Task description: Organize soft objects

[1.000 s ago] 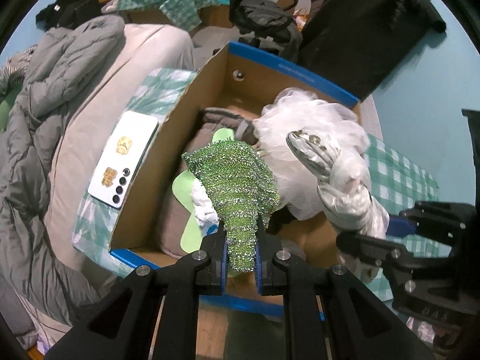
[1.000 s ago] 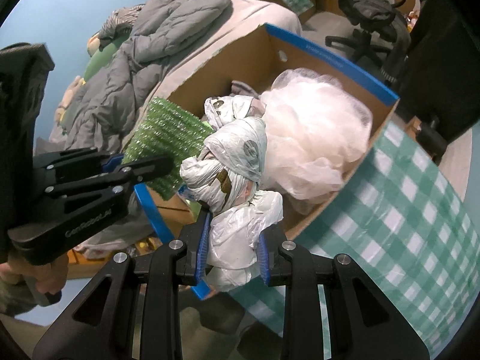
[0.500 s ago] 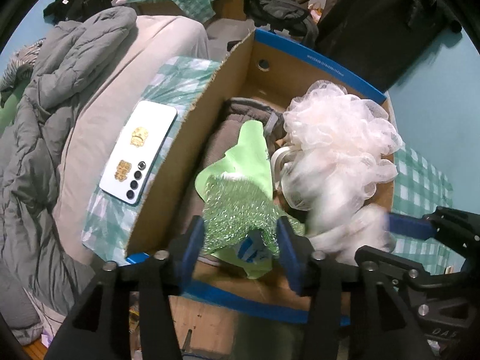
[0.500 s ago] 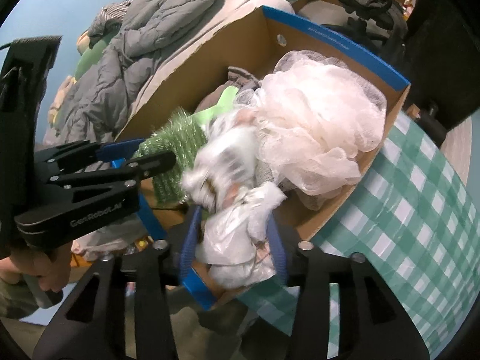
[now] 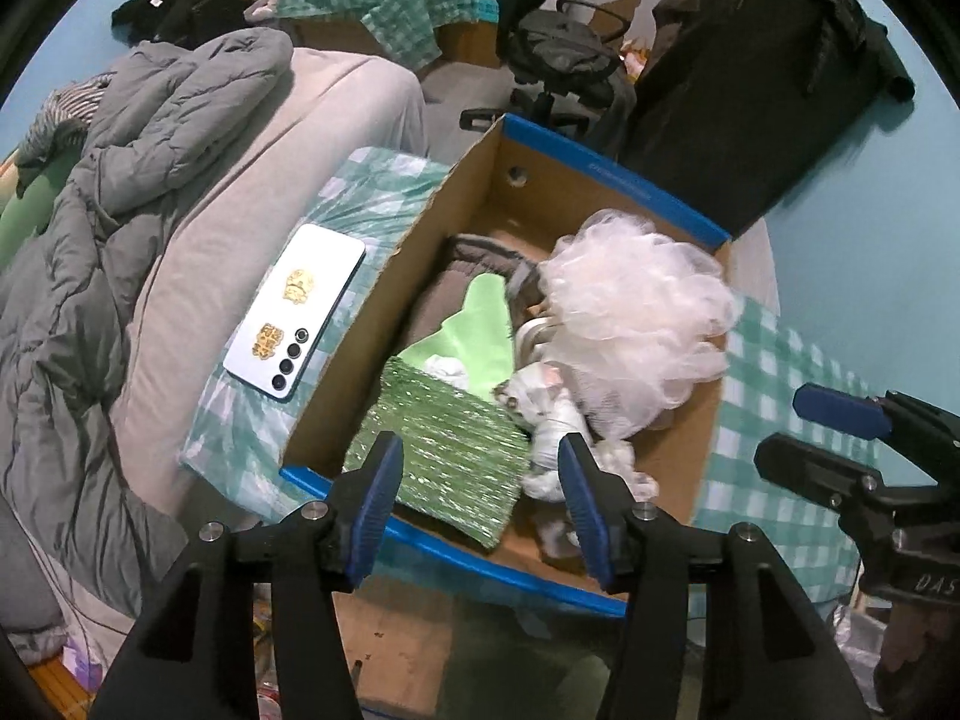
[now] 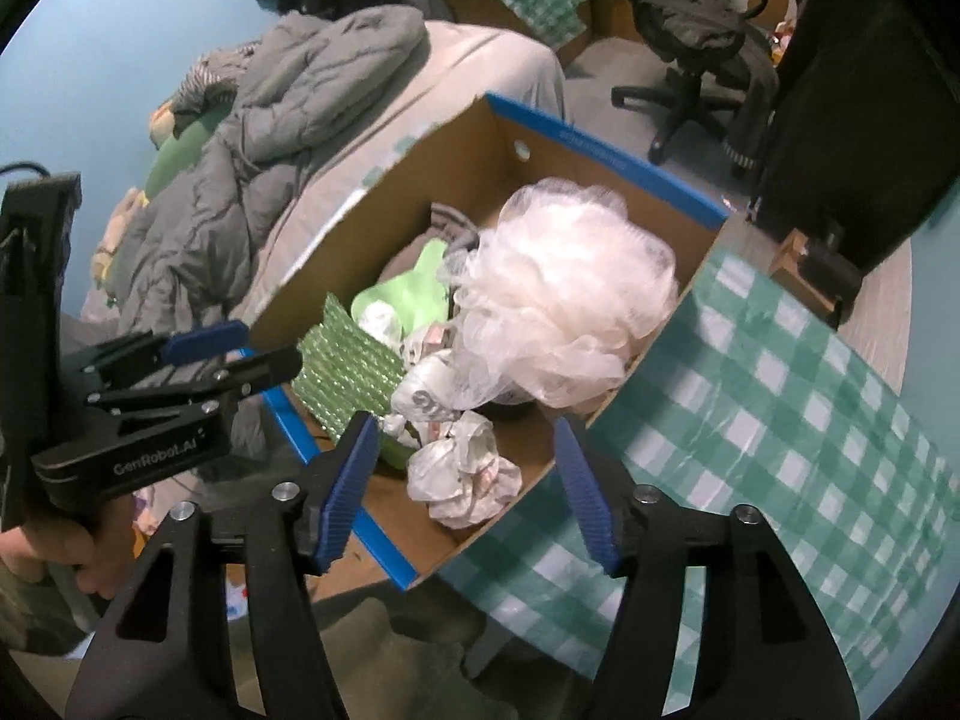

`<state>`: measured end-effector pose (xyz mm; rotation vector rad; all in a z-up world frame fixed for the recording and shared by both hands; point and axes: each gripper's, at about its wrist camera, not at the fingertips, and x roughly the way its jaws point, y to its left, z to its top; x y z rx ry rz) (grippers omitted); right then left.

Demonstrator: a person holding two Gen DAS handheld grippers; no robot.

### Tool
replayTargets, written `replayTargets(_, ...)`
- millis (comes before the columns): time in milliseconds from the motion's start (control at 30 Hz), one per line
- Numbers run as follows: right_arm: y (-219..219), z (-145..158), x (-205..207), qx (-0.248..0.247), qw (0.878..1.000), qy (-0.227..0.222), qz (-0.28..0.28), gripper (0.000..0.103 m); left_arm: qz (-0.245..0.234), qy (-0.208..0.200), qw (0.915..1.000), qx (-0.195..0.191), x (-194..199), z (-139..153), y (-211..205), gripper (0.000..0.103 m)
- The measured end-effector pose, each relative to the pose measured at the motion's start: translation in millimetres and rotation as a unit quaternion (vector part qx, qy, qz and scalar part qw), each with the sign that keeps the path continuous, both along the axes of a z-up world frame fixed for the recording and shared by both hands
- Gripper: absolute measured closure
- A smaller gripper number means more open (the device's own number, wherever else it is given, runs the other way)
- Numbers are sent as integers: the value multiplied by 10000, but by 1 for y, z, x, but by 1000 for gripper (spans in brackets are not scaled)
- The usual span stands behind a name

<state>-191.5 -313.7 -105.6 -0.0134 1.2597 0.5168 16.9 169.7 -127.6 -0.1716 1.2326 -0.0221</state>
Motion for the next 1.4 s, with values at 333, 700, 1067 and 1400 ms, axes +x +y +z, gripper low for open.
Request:
replayTargets(333, -33, 40, -9, -135, 9982, -486, -332, 32, -227, -583, 9978, 214, -11, 47, -34, 22)
replayTargets(700, -69, 77, -22, -531, 9894, -1140, -720, 29, -501, -1026, 9933, 162, -18, 78, -72, 9)
replayTargets(1067, -110, 86, -34, -564, 9839, -1175, -1221, 29, -896, -1414, 9842, 569, -27, 101, -108, 9)
replayTargets(1400, -139, 90, -39, -553, 9802, -1167, -1500, 29, -890, -1330, 9850, 641, -22, 103, -123, 9)
